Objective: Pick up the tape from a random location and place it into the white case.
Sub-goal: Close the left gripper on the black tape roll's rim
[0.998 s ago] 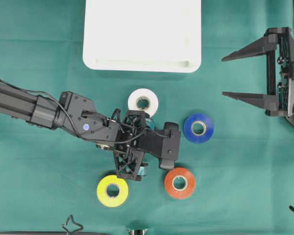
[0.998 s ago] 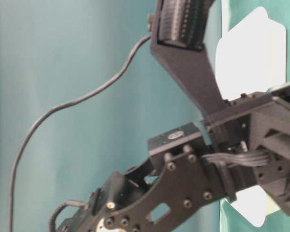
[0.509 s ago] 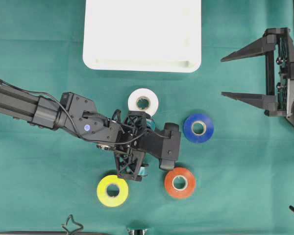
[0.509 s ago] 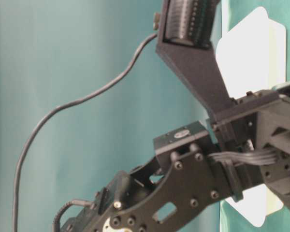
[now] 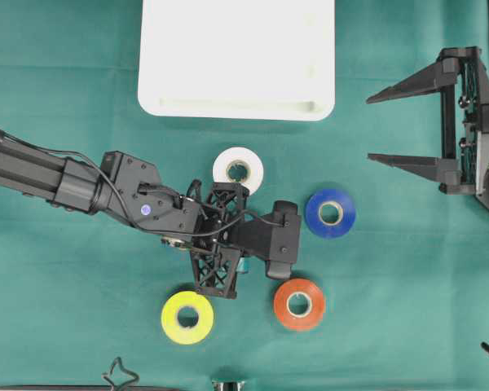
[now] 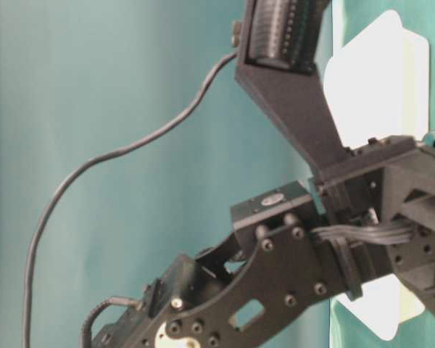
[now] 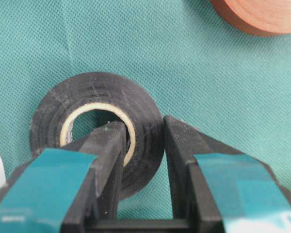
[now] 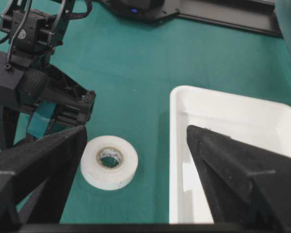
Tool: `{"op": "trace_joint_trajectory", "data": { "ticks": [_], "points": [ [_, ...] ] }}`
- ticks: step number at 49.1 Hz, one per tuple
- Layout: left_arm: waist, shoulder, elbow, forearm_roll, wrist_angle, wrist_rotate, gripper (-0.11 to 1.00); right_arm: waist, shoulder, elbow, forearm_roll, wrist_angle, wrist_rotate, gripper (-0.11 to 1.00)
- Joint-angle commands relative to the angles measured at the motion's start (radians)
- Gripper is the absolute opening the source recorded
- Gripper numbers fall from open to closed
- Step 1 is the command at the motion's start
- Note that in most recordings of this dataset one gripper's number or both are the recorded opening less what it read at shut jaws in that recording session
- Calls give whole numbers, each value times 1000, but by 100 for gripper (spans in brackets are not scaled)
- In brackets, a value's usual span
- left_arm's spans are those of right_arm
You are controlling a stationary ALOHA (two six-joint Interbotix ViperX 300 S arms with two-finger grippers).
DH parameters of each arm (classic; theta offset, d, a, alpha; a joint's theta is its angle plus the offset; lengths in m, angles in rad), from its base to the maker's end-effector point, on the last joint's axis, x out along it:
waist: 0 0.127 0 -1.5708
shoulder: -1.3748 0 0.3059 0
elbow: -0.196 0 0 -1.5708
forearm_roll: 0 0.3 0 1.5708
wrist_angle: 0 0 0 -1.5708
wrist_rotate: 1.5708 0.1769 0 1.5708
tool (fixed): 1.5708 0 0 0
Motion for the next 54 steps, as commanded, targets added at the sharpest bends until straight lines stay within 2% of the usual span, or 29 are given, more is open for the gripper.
{"op": "trace_joint_trajectory", "data": {
  "ticks": [1,13,22,39,54],
  "points": [
    [3,-25,-8,3,-2,2,19,-2,3,-21,-2,-5,2,93],
    [0,-37,-11,2,12,2,19,-2,3,-23,-2,-5,2,93],
    [-6,-129,-25,3,107,6,19,-2,5,-23,-2,-5,2,93],
    [-21,-318,-54,3,183,8,19,-2,2,-25,-2,-5,3,93],
    [-21,-417,-141,20,344,11,19,-2,0,-25,-2,3,6,93]
  ]
}}
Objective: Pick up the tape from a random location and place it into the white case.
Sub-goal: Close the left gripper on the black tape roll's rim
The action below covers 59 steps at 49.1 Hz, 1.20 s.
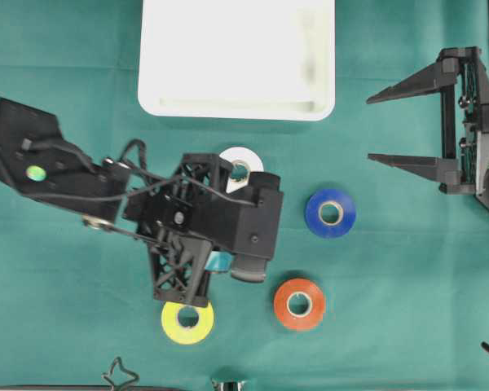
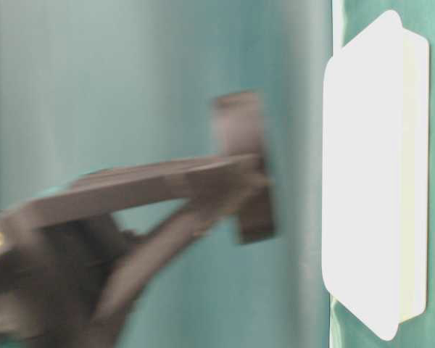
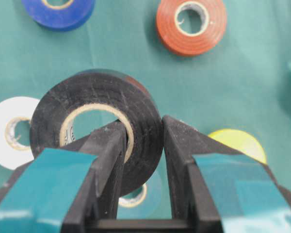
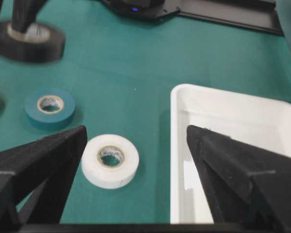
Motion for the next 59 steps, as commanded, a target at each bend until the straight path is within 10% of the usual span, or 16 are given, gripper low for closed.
{"op": "trace_joint_trajectory", "data": {
  "ticks": [1,59],
  "points": [
    [-3,-57,-51,9,34,2,19,-2,2,-25,-2,-3,2,93],
    [-2,-74,-64,11,63,-2,19,3,0,-25,0,3,2,93]
  ]
}}
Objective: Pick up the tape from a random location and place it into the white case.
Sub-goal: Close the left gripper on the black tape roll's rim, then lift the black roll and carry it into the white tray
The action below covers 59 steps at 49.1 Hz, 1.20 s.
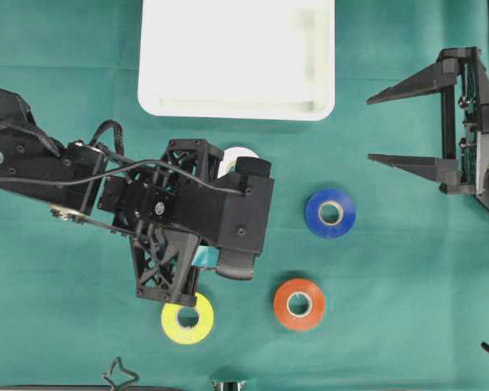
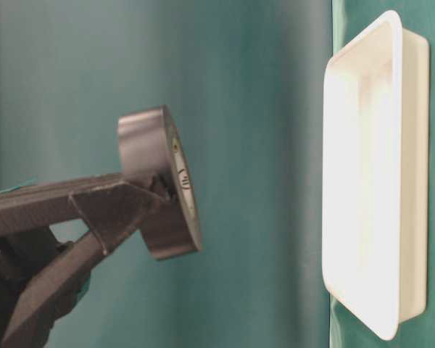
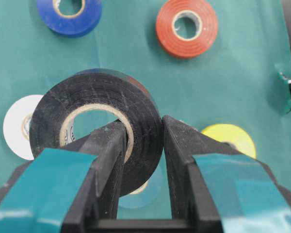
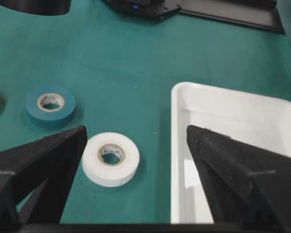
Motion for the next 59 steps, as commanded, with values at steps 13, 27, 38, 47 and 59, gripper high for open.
{"op": "trace_joint_trajectory", "data": {
  "ticks": [13,27,38,47,59],
  "points": [
    [74,-34,-11,5,-9,2,19,2,2,-26,-2,8,-2,93],
    [285,-32,21,5,-9,64,19,3,3,-26,-2,14,-2,93],
    [453,-32,23,5,-34,143,19,2,5,-25,-2,14,-2,93],
    [549,-28,25,5,-57,181,19,2,6,-25,-2,14,-2,93],
    [584,-23,28,3,-58,190,19,2,8,-25,-2,14,-2,93]
  ]
}}
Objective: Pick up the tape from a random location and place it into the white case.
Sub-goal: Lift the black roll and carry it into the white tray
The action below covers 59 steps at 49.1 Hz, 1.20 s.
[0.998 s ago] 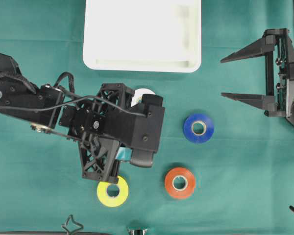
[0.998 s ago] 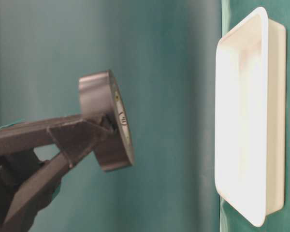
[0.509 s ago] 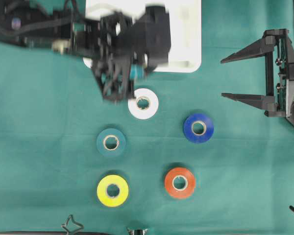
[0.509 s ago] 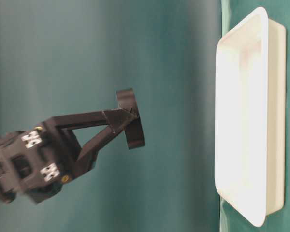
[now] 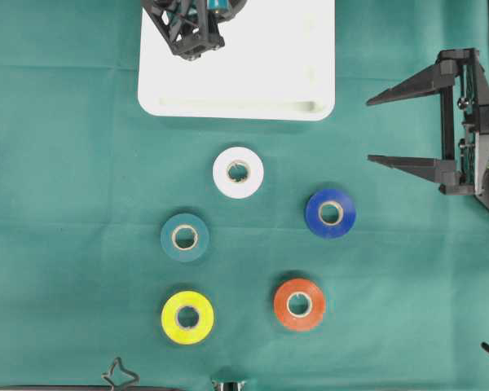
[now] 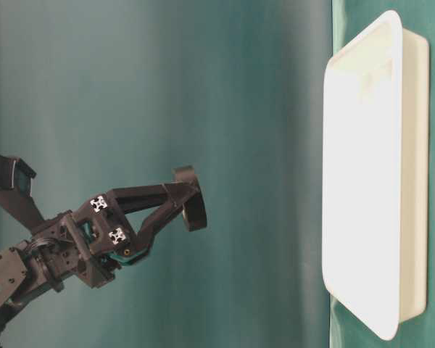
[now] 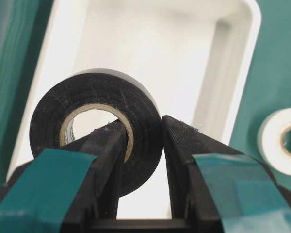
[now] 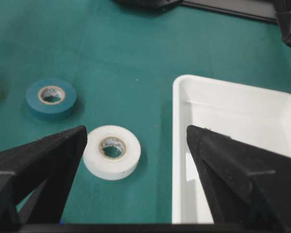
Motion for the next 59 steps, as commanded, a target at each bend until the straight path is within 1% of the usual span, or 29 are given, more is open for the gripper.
{"op": "trace_joint_trajectory", "data": {
  "ticks": [1,7,14,20,32,59],
  "points": [
    [2,-21,-12,0,-8,2,19,2,3,-25,-2,-3,-3,93],
    [-2,-20,-11,-3,-15,0,19,2,3,-25,-2,-3,-3,93],
    [-8,-18,-12,-3,-51,0,19,2,3,-26,-2,-3,-3,93],
    [-15,6,-28,-3,-67,0,19,2,5,-26,-2,-3,-3,93],
    [-20,66,-84,-3,-60,0,19,2,3,-25,-2,-3,-3,93],
    [-21,64,-77,-5,-48,-2,19,2,3,-26,-2,-3,-2,93]
  ]
}}
